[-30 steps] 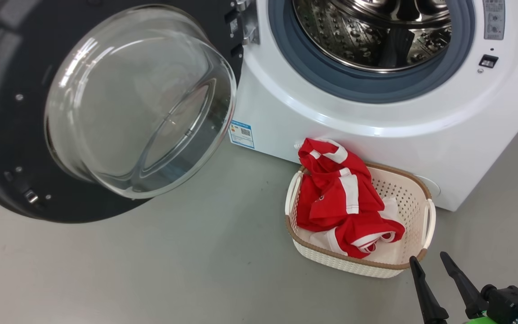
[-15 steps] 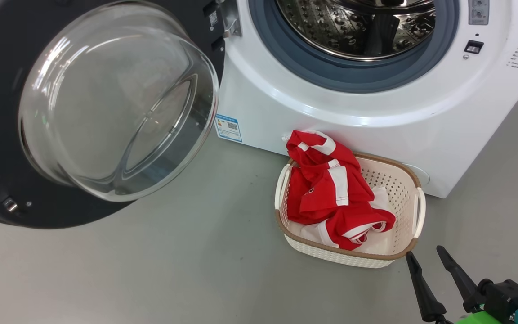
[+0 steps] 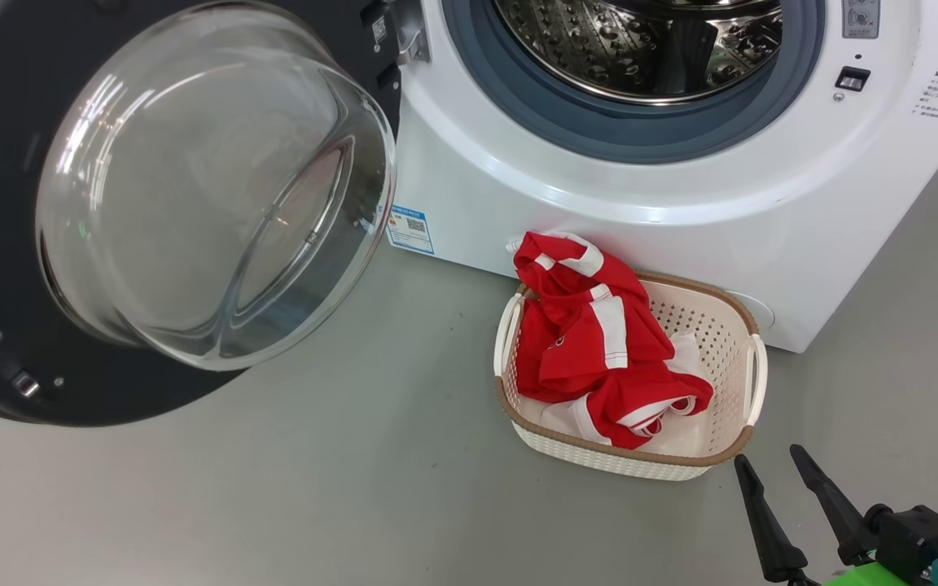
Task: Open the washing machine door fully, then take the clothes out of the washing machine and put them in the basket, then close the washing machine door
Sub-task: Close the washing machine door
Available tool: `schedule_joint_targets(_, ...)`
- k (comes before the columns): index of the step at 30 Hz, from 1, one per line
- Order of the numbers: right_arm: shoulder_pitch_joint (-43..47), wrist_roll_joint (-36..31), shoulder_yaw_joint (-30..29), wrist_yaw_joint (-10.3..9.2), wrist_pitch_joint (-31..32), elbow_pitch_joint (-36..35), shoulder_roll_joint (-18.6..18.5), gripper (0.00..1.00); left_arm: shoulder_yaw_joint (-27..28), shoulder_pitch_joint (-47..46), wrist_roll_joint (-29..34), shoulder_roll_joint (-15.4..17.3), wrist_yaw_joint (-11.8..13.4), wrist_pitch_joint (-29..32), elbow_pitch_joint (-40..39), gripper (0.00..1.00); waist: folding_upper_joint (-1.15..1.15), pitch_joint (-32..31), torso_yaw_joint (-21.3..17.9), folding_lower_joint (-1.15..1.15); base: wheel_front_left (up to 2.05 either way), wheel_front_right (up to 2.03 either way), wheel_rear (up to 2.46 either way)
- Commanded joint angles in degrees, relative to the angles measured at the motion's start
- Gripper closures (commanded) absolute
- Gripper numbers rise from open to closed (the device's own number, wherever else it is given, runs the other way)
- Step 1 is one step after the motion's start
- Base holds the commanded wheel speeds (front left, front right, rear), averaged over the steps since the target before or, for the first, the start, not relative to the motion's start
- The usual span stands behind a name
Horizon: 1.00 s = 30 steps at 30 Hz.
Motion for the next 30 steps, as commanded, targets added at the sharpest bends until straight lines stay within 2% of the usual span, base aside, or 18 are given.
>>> schedule_joint_targets(1,-2.14,-0.57,1.24,0.01,-0.36,-1.11,-0.68,0.0,-0.5,0.95,-0.71,1.97,-0.39,1.54,-2.24,1.0,0.0,-0.04,-0.05,0.0,0.0,0.0,0.0)
schedule_joint_targets(8,-1.92,-0.61,0.86,0.01,-0.36,-0.89,-0.29,0.0,-4.1,4.67,-6.95,1.89,-0.39,7.14,-10.58,1.0,0.0,-1.31,-0.14,0.0,0.0,0.0,0.0)
schedule_joint_targets(18,-1.36,-0.69,0.89,0.01,-0.36,-0.88,0.53,0.0,-8.12,11.36,-16.07,4.2,-0.39,11.82,-21.61,1.0,0.0,-2.97,-0.77,0.0,0.0,0.0,0.0)
schedule_joint_targets(30,-1.44,-0.79,0.52,0.01,-0.36,-1.01,1.14,0.0,-12.09,16.1,-23.68,5.38,-0.39,13.93,-31.97,1.0,0.0,-3.54,-2.57,0.0,0.0,0.0,0.0)
